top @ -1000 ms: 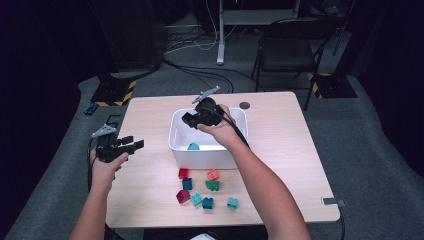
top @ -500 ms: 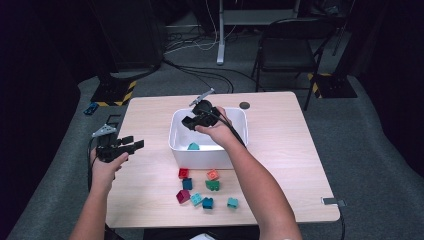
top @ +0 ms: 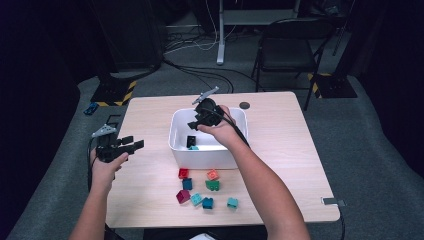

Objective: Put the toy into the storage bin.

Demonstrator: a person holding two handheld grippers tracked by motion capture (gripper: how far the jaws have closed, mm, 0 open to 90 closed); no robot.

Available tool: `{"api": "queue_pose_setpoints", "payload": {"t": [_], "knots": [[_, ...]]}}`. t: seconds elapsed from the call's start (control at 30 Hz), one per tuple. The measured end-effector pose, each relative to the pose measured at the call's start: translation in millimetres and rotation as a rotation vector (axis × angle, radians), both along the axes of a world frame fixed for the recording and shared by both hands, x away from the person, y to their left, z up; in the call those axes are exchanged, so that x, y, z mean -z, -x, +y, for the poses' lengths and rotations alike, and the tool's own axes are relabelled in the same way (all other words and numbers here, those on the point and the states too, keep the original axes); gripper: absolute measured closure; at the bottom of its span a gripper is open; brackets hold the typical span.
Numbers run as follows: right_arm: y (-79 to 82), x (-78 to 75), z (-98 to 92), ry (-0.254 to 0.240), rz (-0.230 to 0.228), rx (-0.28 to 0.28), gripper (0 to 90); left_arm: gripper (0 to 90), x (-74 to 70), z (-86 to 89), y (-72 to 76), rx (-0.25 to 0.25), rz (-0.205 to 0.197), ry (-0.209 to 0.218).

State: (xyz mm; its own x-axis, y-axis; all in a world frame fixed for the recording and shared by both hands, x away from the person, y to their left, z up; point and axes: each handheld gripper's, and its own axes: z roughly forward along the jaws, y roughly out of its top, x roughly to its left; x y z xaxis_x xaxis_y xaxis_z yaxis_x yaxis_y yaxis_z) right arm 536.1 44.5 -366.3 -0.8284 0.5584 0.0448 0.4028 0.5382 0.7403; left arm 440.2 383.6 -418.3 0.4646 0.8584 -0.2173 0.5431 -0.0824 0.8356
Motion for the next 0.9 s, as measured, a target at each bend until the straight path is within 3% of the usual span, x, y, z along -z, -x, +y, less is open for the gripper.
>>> {"api": "queue_pose_setpoints", "payload": {"t": [0.47, 0.9], "knots": [[45.2, -31.2, -31.0, -0.022, -0.057, -0.016, 49.2, 39.3, 1.7, -2.2, 0.3, 0.000, 0.017, -0.011], [78.5, -33.4, -47.1, -0.046, -0.068, -0.055, 47.5, 39.3, 2.0, -1.4, 0.2, -0.002, 0.007, -0.016]]}}
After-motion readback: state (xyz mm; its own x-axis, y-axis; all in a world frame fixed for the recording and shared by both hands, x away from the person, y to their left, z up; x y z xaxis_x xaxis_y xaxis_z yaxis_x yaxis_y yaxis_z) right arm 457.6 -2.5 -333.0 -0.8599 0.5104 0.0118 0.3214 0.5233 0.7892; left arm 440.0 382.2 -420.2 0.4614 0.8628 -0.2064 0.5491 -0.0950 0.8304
